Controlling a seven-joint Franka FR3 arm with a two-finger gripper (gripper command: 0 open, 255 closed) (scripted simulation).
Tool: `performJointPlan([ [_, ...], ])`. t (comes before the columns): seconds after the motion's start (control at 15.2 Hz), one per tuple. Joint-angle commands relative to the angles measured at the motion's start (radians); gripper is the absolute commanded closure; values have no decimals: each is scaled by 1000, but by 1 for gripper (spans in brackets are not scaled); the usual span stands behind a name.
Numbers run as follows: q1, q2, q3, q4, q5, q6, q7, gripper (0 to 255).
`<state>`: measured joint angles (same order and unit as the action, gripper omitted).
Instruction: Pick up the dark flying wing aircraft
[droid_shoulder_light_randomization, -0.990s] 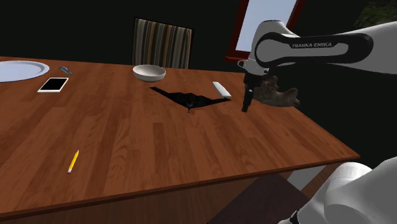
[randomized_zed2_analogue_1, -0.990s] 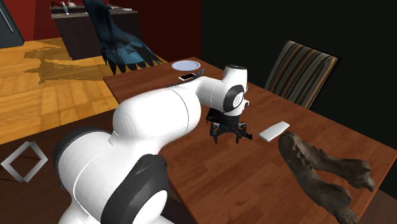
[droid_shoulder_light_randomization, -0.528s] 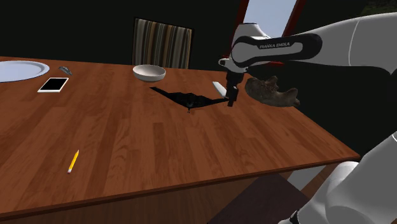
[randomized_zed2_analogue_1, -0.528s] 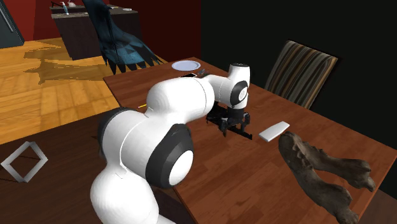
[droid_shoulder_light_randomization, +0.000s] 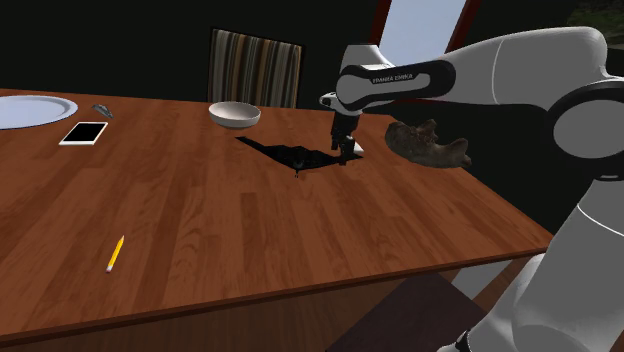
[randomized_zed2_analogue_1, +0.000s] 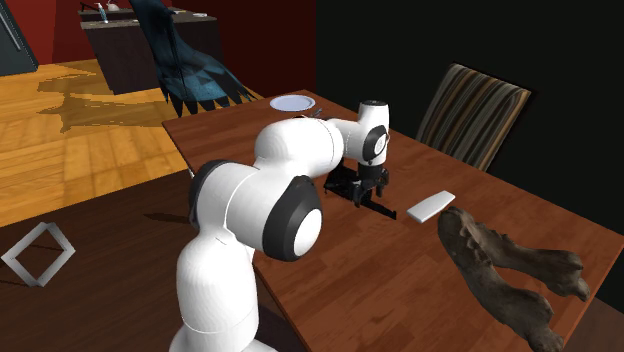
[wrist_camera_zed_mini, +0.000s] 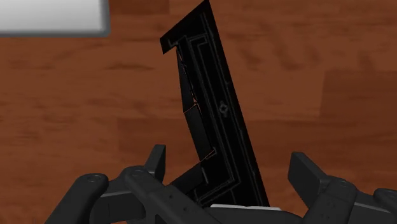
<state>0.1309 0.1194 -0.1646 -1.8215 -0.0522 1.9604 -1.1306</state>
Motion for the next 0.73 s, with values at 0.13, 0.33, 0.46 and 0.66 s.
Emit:
performJointPlan([
  [0.13, 0, 14, 1, -38, 1, 53, -2, 0],
  [0.33, 0, 20, 1, -52, 1, 73, -2, 0],
  [0.46, -1, 20, 1, -54, 2, 75, -2, 255],
  [0.66, -1, 20, 1, -53, 1, 74, -2, 255],
])
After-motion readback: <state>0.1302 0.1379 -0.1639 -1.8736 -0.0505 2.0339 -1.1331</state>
